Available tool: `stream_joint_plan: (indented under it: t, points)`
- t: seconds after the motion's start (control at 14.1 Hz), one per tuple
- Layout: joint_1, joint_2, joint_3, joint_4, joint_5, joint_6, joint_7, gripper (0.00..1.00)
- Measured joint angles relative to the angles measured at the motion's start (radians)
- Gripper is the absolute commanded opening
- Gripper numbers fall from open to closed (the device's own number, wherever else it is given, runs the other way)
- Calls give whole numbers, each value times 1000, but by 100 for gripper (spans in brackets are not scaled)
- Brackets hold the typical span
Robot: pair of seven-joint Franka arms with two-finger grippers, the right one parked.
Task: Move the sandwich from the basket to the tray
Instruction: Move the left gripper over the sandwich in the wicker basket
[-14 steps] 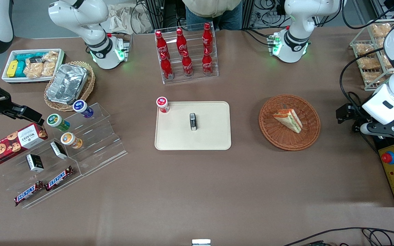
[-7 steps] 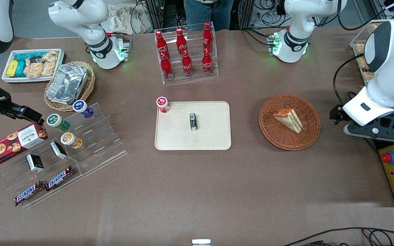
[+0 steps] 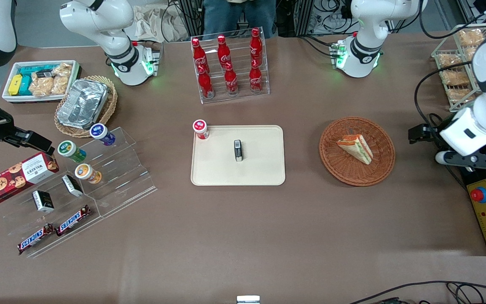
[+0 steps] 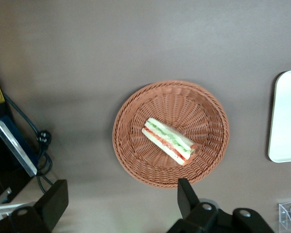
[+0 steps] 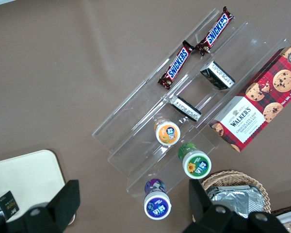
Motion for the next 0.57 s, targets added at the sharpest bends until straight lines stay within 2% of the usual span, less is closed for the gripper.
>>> stream_joint_plan:
  t: [0.21,0.57]
  points:
    - [-2,-37,-5,-110,-4,86,-109,100]
    - [-4,-221,-7,-517,-22,422,-249,99]
